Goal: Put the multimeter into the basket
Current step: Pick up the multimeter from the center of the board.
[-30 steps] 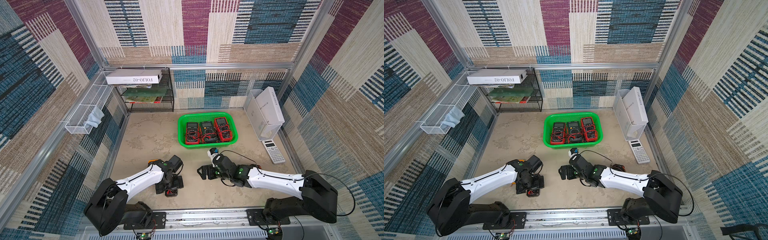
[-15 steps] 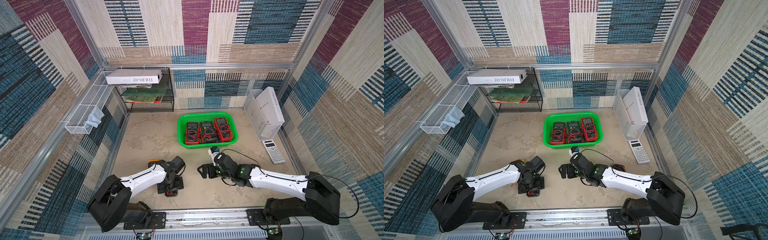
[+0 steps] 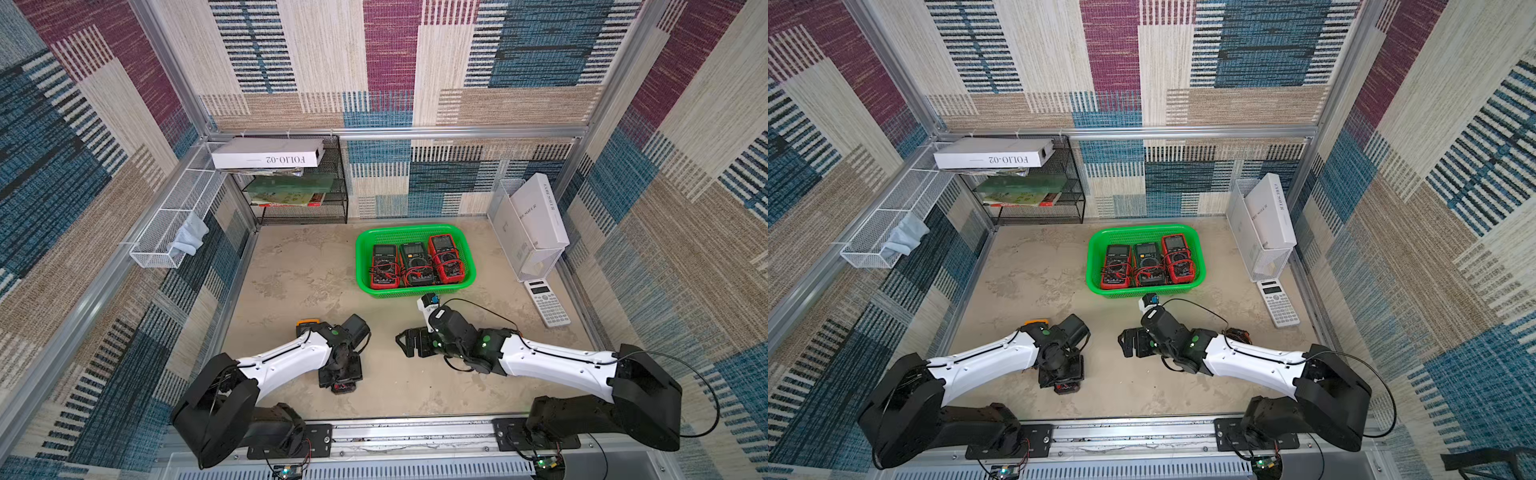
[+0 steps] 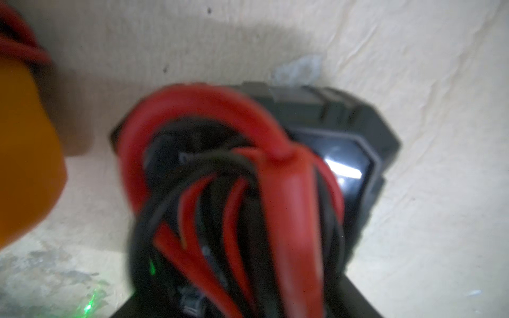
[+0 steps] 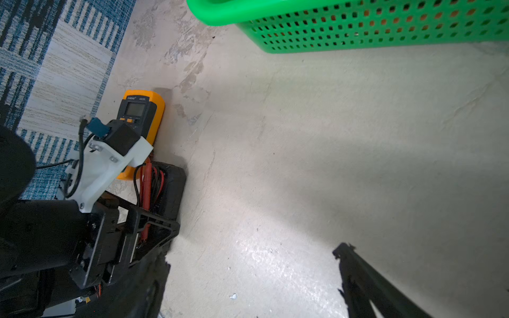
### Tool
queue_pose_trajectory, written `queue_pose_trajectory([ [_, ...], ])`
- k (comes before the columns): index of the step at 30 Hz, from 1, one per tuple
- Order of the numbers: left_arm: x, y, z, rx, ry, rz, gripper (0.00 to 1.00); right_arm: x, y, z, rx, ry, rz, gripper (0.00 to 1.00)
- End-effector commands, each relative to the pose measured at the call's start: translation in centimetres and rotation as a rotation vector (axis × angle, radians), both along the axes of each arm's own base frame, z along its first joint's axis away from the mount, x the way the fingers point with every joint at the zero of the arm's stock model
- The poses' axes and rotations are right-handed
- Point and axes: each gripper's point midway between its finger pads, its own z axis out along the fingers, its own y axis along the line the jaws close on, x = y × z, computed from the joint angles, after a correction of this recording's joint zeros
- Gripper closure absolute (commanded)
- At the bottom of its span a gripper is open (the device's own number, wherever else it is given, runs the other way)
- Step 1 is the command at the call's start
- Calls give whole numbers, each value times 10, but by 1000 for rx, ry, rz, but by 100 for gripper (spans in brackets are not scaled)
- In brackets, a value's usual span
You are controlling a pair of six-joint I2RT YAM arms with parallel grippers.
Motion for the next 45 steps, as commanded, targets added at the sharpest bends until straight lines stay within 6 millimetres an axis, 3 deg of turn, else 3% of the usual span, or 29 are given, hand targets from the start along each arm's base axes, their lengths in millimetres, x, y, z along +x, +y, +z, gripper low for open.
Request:
queue_pose_trajectory([
  [1,-1,-4,-6,-22,3,15,43,-1,-3,-2,-13,1,-5,1],
  [4,0,-6,-6,-29,0,11,49,0,-3,-1,-11,0,-7,0],
  [14,0,-6,-2,-42,-19,15,52,1,-9,4,-19,-12,-23,0],
  [25,0,-7,5,-70,-49,21,64,2,-16,12,-23,-31,-39,0],
  [45,20,-15,61,-149,-205,22,69,1,-14,39,57,-54,-42,0],
])
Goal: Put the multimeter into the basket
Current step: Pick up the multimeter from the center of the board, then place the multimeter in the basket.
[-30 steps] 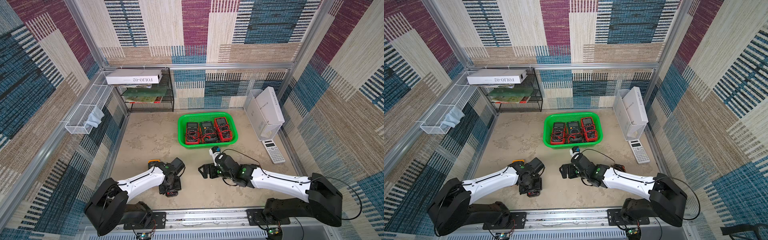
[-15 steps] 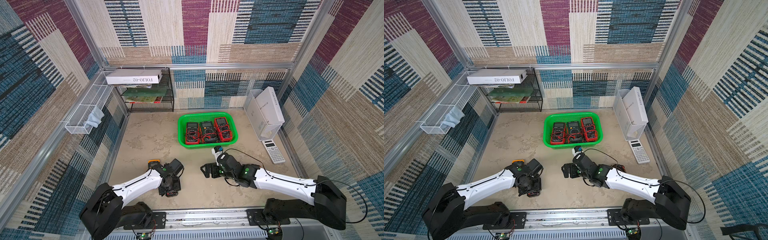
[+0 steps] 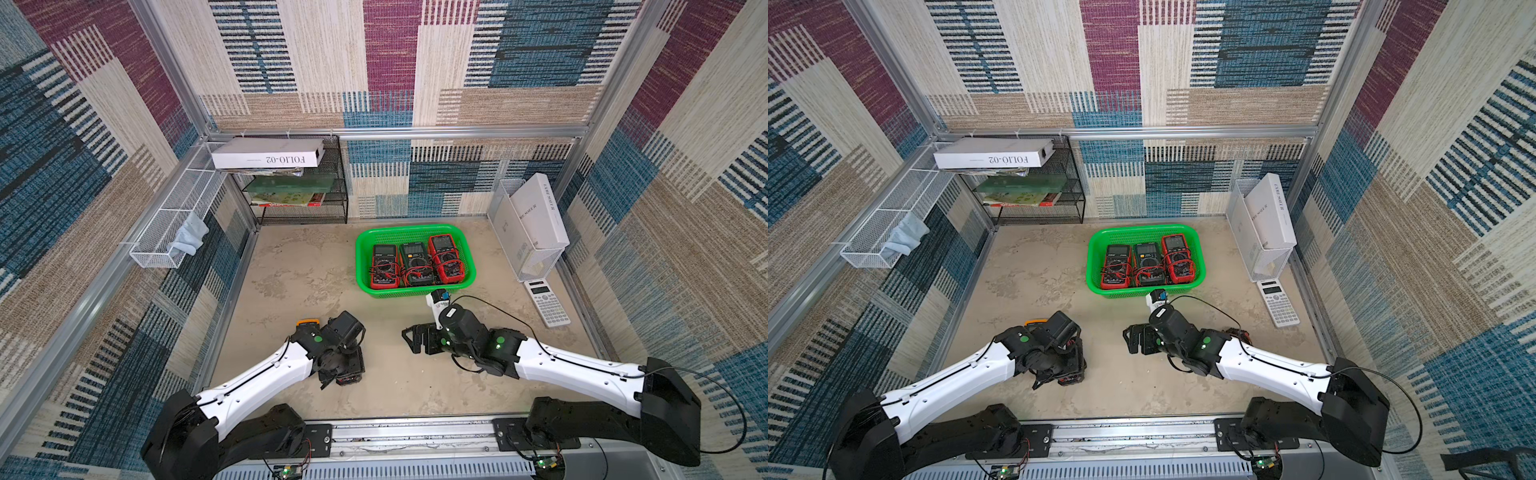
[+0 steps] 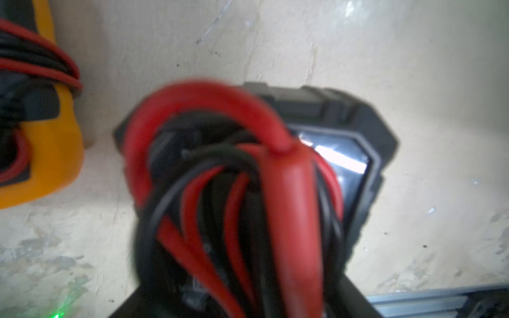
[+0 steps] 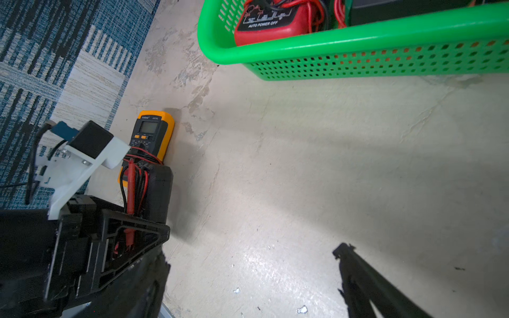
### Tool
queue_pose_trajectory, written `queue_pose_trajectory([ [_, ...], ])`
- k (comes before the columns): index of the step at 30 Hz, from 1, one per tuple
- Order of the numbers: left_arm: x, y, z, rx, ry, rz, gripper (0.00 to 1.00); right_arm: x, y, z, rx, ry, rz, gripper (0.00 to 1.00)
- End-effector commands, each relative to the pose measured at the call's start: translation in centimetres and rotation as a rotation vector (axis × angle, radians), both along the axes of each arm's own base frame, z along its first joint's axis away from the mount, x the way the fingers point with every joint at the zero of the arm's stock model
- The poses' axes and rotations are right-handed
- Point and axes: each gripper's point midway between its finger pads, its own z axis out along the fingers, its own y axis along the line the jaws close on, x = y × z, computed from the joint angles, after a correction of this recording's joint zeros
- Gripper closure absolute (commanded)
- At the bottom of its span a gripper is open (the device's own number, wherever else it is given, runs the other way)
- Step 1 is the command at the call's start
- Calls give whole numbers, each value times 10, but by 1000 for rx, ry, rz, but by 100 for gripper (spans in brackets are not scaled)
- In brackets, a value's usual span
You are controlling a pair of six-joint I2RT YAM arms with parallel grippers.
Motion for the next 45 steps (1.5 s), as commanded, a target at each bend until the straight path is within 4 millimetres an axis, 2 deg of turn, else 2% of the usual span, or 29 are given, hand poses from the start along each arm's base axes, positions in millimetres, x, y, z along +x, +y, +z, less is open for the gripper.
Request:
queue_pose_trajectory([
  [1,4,4,9,18,-27,2,69,0,3,10,26,-5,3,1],
  [6,14,-1,25,11,-76,-11,69,-2,2,15,45,-7,2,0],
  [14,42,-13,57,10,-176,-45,69,-3,0,27,81,-11,-7,0],
  [22,71,-27,86,22,-261,-100,69,-1,-10,42,99,-35,-47,1],
  [29,93,-37,105,43,-317,-140,69,0,-17,45,100,-40,-68,0],
  [35,120,-51,124,58,-367,-176,69,3,-21,46,95,-46,-75,0],
  [45,182,-63,149,117,-456,-218,70,10,-32,52,103,-49,-111,0],
])
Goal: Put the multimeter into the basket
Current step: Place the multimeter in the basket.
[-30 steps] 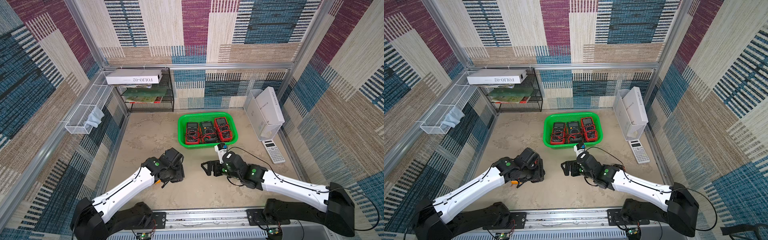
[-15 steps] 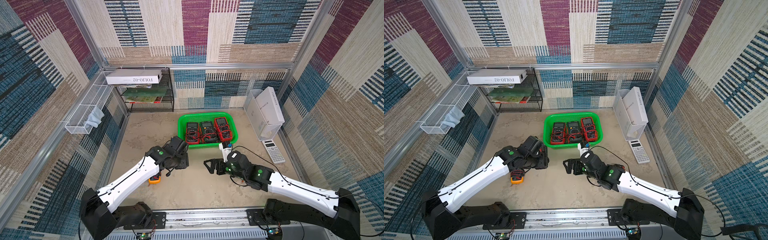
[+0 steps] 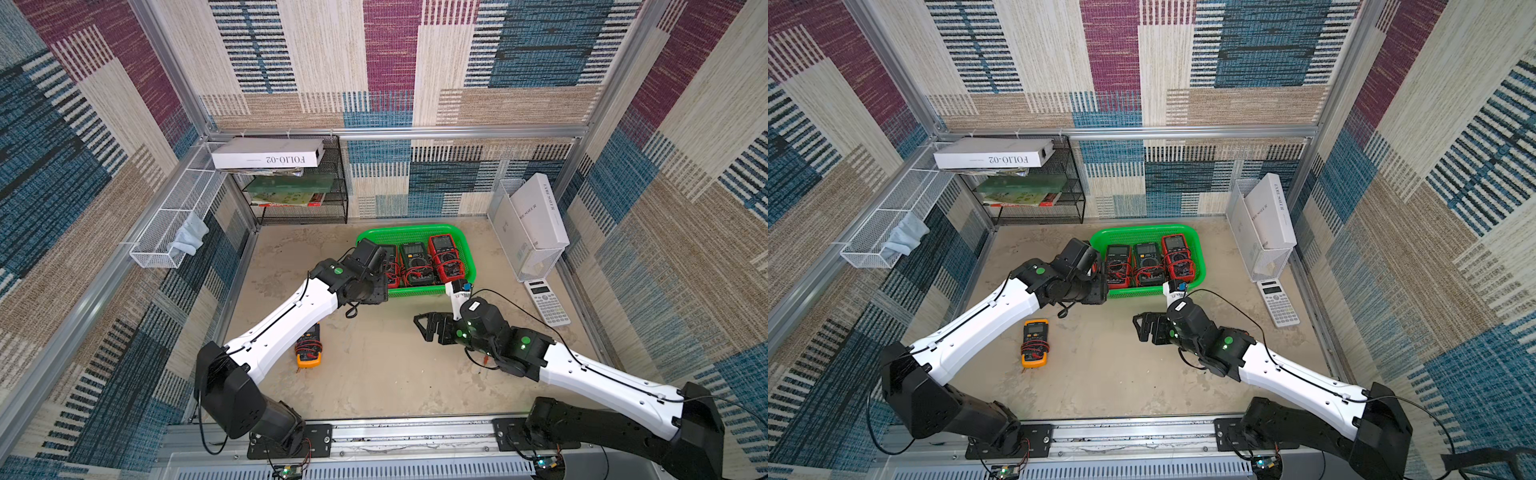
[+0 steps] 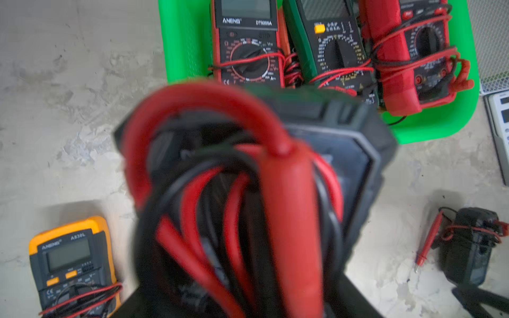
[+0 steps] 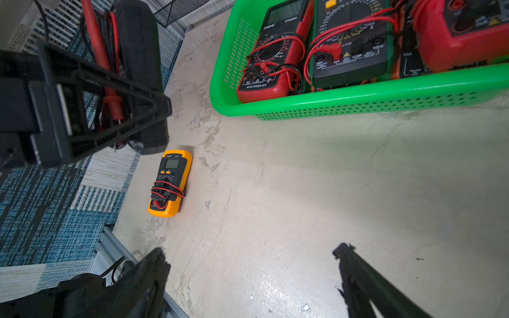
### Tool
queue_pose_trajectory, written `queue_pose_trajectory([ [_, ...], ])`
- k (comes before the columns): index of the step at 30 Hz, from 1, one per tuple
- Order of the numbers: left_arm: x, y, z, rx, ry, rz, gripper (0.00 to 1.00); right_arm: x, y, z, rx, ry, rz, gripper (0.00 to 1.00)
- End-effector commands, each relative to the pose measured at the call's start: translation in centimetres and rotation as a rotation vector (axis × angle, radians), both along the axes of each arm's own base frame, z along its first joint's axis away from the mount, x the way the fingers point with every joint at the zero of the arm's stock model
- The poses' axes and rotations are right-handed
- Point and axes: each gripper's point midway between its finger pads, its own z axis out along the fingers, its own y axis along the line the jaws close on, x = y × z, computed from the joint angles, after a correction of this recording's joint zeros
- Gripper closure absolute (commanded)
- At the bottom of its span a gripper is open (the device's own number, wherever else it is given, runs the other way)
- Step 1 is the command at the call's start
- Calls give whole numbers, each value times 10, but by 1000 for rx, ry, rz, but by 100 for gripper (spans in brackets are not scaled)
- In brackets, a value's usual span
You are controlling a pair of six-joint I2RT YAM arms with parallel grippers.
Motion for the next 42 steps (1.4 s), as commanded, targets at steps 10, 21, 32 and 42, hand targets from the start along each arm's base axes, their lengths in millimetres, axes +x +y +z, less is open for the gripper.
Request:
queue_pose_trajectory([
  [10,67,-24,18,36,-95,-48,70,5,-11,8,54,0,-58,1],
  [21,107,-37,-17,78,-33,-52,69,10,-15,21,118,1,-104,0],
  [32,131,-35,-58,108,59,-21,68,5,-22,14,167,35,-141,0],
  [42,143,-26,-82,117,117,-4,65,7,-35,24,168,15,-195,1],
])
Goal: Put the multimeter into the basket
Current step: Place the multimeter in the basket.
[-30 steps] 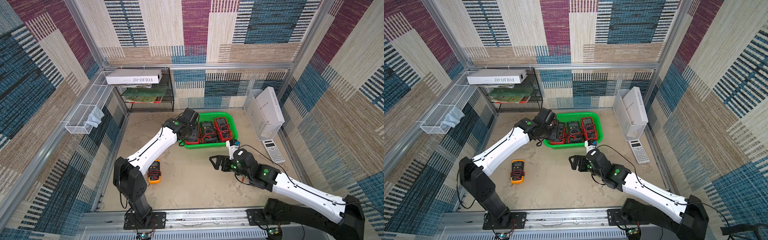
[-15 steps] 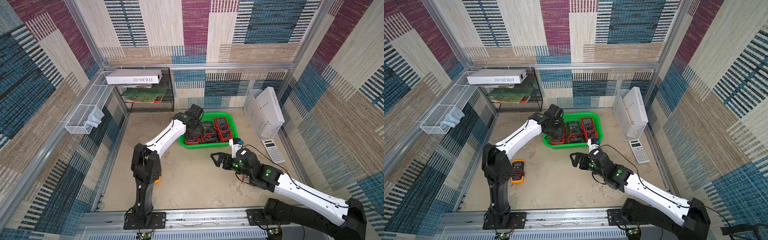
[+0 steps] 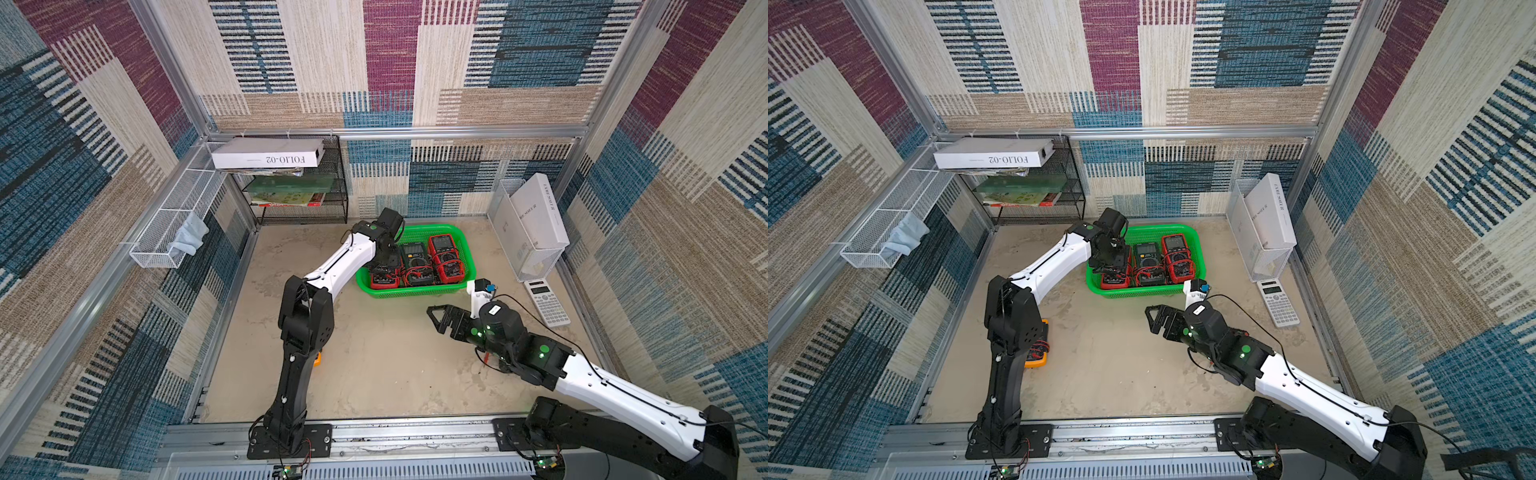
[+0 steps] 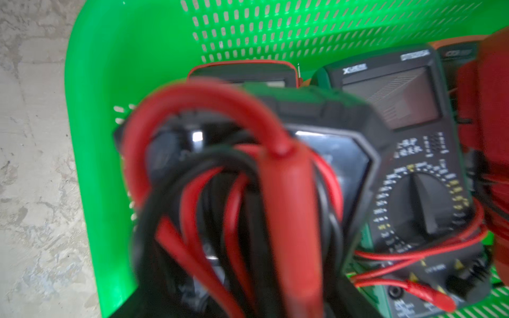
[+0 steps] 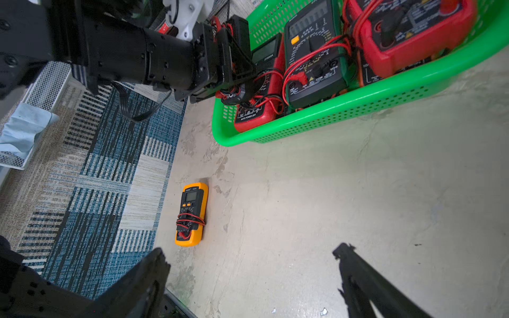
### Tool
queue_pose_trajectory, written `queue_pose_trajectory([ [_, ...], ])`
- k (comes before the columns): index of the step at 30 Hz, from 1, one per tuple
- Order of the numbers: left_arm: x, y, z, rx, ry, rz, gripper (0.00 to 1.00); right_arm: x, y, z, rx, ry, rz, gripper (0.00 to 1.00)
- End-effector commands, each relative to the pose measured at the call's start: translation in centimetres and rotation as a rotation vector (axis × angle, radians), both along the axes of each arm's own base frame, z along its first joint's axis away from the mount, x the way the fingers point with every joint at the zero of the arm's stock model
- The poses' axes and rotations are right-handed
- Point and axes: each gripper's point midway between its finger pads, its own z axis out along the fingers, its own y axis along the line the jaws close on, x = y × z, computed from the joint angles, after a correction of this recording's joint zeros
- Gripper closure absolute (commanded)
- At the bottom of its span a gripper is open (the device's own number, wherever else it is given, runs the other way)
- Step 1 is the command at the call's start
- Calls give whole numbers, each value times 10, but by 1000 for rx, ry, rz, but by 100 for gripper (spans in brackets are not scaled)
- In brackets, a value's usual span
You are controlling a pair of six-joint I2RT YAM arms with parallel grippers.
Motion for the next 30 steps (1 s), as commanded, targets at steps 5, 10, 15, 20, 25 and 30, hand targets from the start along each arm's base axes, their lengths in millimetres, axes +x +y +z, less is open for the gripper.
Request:
queue_pose_trajectory([
  [5,-1,4,-12,0,40,-2,49,3,-9,1,-26,1,-47,0],
  [10,-1,7,-16,-4,52,-1,31,6,-11,1,-66,7,-60,0],
  [15,0,7,-16,-21,57,0,19,11,-11,7,-96,7,-69,0],
  [20,1,4,-3,-43,40,-10,0,14,-11,10,-105,7,-76,1],
  [25,1,7,20,-74,5,-13,0,15,-16,9,-126,10,-90,0],
  [30,-6,5,44,-134,-17,-9,0,19,-21,7,-161,17,-105,0],
])
